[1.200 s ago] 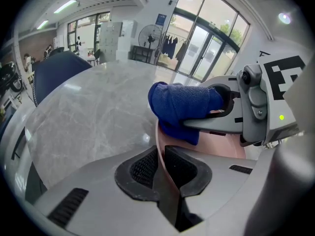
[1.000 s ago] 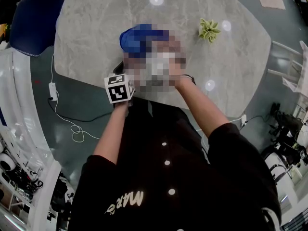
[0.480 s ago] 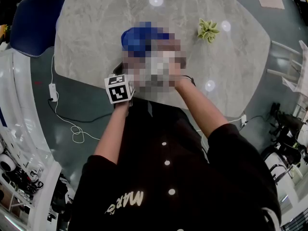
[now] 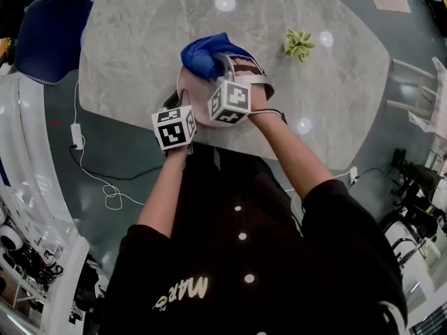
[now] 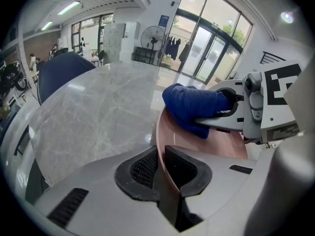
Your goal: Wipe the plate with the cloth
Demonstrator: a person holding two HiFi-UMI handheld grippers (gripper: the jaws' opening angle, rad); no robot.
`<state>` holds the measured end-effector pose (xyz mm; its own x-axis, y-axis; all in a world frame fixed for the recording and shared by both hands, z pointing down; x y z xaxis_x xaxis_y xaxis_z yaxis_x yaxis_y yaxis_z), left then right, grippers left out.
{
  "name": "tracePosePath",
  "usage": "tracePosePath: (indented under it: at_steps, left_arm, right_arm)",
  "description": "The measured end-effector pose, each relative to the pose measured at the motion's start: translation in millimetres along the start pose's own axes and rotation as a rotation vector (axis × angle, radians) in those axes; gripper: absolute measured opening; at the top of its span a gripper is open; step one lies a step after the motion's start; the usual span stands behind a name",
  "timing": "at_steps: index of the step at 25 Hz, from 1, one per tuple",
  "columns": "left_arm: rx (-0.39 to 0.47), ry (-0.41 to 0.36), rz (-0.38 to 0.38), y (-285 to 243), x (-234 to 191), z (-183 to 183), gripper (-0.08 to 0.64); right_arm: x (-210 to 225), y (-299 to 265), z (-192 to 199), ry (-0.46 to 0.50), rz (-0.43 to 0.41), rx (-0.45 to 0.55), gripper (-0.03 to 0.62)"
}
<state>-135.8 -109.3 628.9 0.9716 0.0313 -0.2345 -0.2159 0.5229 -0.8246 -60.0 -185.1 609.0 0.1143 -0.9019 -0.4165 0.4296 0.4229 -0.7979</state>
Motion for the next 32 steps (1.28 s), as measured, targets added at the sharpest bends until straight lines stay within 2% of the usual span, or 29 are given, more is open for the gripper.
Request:
tracePosePath:
  at_steps: [16, 32]
  left_arm:
    - [-0.009, 0.028, -0.010, -0.8, 0.4, -0.1, 0.055]
    - [-0.005, 0.034, -0.025, 0.4, 0.9, -0.8, 0.055]
  right_arm:
    - [2.7, 10.5, 28.9, 0.113, 0.034, -0.095, 0.150]
    - [0.6, 23.0, 53.0, 0.195, 0.018, -0.175, 0.148]
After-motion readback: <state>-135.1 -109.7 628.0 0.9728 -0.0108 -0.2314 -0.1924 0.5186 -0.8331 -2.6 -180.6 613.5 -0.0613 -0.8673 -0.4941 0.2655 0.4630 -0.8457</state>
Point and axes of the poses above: the fingertips, and each gripper's own axes: y backward along the fingers, x to its right, z out of its underside, the point moved 2 cm from there along y, backward along the fingers
